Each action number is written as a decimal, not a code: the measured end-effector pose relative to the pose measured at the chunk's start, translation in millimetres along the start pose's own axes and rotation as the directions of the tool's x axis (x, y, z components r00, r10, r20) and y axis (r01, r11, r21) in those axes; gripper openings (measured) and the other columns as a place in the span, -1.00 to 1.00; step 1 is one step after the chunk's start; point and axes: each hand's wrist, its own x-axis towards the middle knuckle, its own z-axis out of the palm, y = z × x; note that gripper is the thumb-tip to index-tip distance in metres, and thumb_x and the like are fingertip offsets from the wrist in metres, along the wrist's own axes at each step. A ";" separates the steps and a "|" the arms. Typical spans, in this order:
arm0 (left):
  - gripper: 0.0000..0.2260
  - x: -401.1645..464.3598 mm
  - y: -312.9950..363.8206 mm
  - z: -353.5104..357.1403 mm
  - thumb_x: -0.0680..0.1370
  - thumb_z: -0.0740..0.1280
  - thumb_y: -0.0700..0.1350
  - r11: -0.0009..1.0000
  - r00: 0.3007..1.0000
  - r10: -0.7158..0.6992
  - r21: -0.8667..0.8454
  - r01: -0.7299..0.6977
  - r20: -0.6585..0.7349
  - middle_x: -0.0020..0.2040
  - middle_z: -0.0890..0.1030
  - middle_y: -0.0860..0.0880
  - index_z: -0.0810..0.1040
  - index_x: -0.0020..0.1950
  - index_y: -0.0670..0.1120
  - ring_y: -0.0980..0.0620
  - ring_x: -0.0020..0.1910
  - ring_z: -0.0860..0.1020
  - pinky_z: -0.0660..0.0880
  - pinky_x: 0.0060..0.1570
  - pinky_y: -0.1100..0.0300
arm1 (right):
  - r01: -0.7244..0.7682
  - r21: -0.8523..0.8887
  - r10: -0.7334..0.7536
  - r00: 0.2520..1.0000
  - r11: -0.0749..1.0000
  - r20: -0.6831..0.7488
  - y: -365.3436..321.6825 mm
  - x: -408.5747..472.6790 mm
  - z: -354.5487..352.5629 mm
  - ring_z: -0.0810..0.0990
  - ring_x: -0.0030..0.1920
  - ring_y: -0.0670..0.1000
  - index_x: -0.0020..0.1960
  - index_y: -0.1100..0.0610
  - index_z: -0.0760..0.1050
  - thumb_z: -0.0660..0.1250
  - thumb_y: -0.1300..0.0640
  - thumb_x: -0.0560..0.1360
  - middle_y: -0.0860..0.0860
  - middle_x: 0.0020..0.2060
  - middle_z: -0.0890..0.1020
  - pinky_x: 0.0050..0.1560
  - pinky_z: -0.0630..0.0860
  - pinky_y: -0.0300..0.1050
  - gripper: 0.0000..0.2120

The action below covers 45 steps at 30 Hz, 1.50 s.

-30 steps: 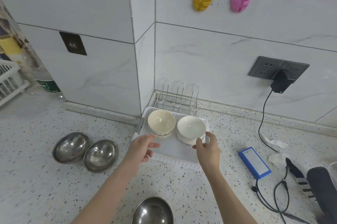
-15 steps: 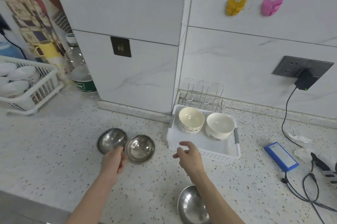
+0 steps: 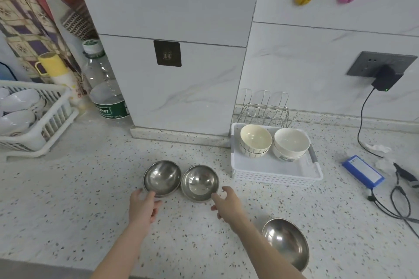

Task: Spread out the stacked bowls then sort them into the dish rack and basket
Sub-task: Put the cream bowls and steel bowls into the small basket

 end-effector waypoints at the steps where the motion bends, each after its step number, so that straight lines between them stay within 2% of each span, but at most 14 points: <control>1: -0.45 1.8 -0.1 -1.1 0.61 0.32 -0.13 1.000 1.000 0.016 0.007 -0.016 0.019 -0.11 0.67 -0.24 0.20 0.56 -0.02 0.08 -0.52 0.34 0.26 -0.59 0.25 | -0.002 0.004 0.002 1.000 1.000 -0.012 -0.9 0.9 4.6 0.52 -0.44 -0.12 0.52 0.09 0.15 0.22 0.00 0.57 0.03 -0.17 0.66 -0.51 0.39 -0.32 -0.43; 8: -0.53 8.3 8.9 -3.8 0.59 0.31 -0.26 0.997 0.994 -0.002 -0.074 0.010 0.107 -0.11 0.67 -0.32 0.30 0.48 -0.05 0.05 -0.46 0.41 0.26 -0.63 0.29 | -0.018 0.036 0.021 0.996 0.999 -0.086 -6.9 9.0 22.5 0.54 -0.41 -0.06 0.48 0.03 0.21 0.20 0.20 0.53 0.06 -0.14 0.65 -0.56 0.38 -0.32 -0.47; 10: -0.55 9.0 12.2 -6.4 0.59 0.31 -0.28 0.995 0.993 -0.011 -0.099 0.023 0.121 -0.11 0.67 -0.35 0.32 0.46 -0.08 0.05 -0.45 0.44 0.25 -0.65 0.31 | -0.018 0.050 0.023 0.994 0.999 -0.105 -8.4 10.7 23.5 0.57 -0.38 -0.04 0.44 0.03 0.26 0.21 0.21 0.52 0.05 -0.17 0.65 -0.52 0.40 -0.30 -0.50; 13: -0.57 8.4 16.9 -12.2 0.60 0.30 -0.27 0.990 0.990 -0.021 -0.134 0.040 0.138 -0.13 0.68 -0.34 0.34 0.45 -0.08 0.10 -0.54 0.38 0.22 -0.67 0.32 | -0.005 0.085 0.017 0.990 0.996 -0.139 -9.6 10.0 21.1 0.67 -0.26 0.01 0.40 0.04 0.31 0.24 0.18 0.51 0.01 -0.21 0.66 -0.46 0.46 -0.24 -0.54; 18: -0.61 2.9 29.0 -14.7 0.60 0.27 -0.26 0.976 0.984 0.014 -0.217 0.025 0.177 -0.14 0.68 -0.32 0.37 0.43 -0.15 0.15 -0.59 0.35 0.25 -0.67 0.35 | 0.068 0.260 -0.024 0.985 0.963 -0.168 -17.3 -2.1 2.3 0.65 -0.36 -0.14 0.30 0.01 0.41 0.26 0.18 0.50 0.03 -0.23 0.68 -0.46 0.44 -0.31 -0.62; 21: -0.61 -4.6 39.6 -4.0 0.60 0.29 -0.21 0.967 0.978 0.043 -0.253 0.011 0.204 -0.11 0.68 -0.31 0.37 0.43 -0.18 0.15 -0.58 0.35 0.26 -0.66 0.33 | 0.115 0.370 -0.047 0.981 0.922 -0.187 -25.7 -10.2 -18.8 0.57 -0.48 -0.20 0.26 -0.03 0.42 0.25 0.20 0.51 0.10 -0.22 0.70 -0.46 0.40 -0.33 -0.65; 24: -0.62 -15.1 49.4 15.7 0.61 0.29 -0.19 0.963 0.971 0.058 -0.271 0.007 0.232 -0.14 0.69 -0.29 0.38 0.43 -0.17 0.15 -0.59 0.34 0.26 -0.67 0.33 | 0.148 0.462 -0.049 0.975 0.874 -0.219 -32.3 -18.4 -47.7 0.46 -0.56 -0.21 0.22 -0.01 0.45 0.25 0.24 0.51 0.17 -0.25 0.69 -0.52 0.35 -0.33 -0.68; 28: -0.63 -30.3 59.8 48.9 0.62 0.26 -0.22 0.966 0.943 0.094 -0.260 -0.009 0.319 -0.17 0.69 -0.28 0.38 0.43 -0.16 0.15 -0.58 0.35 0.26 -0.66 0.34 | 0.208 0.513 -0.057 0.954 0.833 -0.294 -34.5 -23.9 -95.2 0.44 -0.56 -0.19 0.24 0.06 0.47 0.24 0.26 0.49 0.18 -0.29 0.68 -0.54 0.33 -0.32 -0.66; 32: -0.65 -45.9 66.5 81.5 0.62 0.27 -0.20 0.975 0.915 0.119 -0.222 -0.033 0.386 -0.21 0.69 -0.26 0.40 0.42 -0.16 0.15 -0.56 0.36 0.25 -0.64 0.33 | 0.272 0.520 -0.069 0.925 0.810 -0.375 -31.7 -24.9 -140.9 0.42 -0.55 -0.17 0.23 0.07 0.50 0.25 0.26 0.48 0.11 -0.38 0.66 -0.54 0.32 -0.32 -0.65; 38: -0.65 -65.2 68.2 117.6 0.60 0.29 -0.21 0.980 0.896 0.145 -0.184 -0.073 0.420 -0.18 0.69 -0.27 0.42 0.39 -0.15 0.13 -0.52 0.40 0.24 -0.64 0.33 | 0.348 0.497 -0.090 0.878 0.795 -0.471 -26.8 -23.6 -195.7 0.45 -0.57 -0.19 0.24 0.09 0.49 0.25 0.27 0.47 0.13 -0.37 0.66 -0.57 0.31 -0.34 -0.65; 40: -0.65 -70.9 69.0 127.4 0.60 0.29 -0.21 0.981 0.891 0.154 -0.171 -0.088 0.427 -0.16 0.67 -0.29 0.42 0.39 -0.16 0.14 -0.50 0.45 0.24 -0.64 0.33 | 0.346 0.445 -0.098 0.865 0.826 -0.492 -24.4 -23.0 -210.5 0.48 -0.55 -0.21 0.28 0.10 0.47 0.24 0.25 0.47 0.13 -0.32 0.68 -0.52 0.35 -0.33 -0.62; 42: -0.65 -75.1 70.2 136.6 0.60 0.30 -0.20 0.981 0.887 0.160 -0.166 -0.097 0.432 -0.15 0.65 -0.31 0.41 0.39 -0.18 0.15 -0.51 0.49 0.24 -0.64 0.33 | 0.329 0.365 -0.105 0.850 0.871 -0.517 -21.3 -22.8 -222.7 0.54 -0.50 -0.22 0.35 0.08 0.42 0.25 0.20 0.48 0.11 -0.27 0.69 -0.39 0.40 -0.26 -0.57; 43: -0.65 -76.9 71.1 141.1 0.60 0.30 -0.19 0.981 0.886 0.164 -0.164 -0.101 0.435 -0.16 0.66 -0.31 0.42 0.39 -0.19 0.16 -0.52 0.49 0.24 -0.65 0.33 | 0.316 0.303 -0.113 0.836 0.899 -0.536 -19.2 -22.9 -227.7 0.57 -0.46 -0.21 0.38 0.05 0.37 0.25 0.17 0.48 0.09 -0.25 0.70 -0.33 0.41 -0.23 -0.54; 45: -0.68 -80.4 73.2 149.5 0.60 0.31 -0.19 0.980 0.881 0.171 -0.168 -0.107 0.441 -0.21 0.68 -0.27 0.45 0.35 -0.17 0.15 -0.53 0.48 0.23 -0.65 0.33 | 0.288 0.144 -0.156 0.802 0.947 -0.577 -14.9 -23.5 -235.4 0.55 -0.43 -0.15 0.44 -0.07 0.25 0.24 0.12 0.47 0.12 -0.28 0.68 -0.35 0.42 -0.21 -0.45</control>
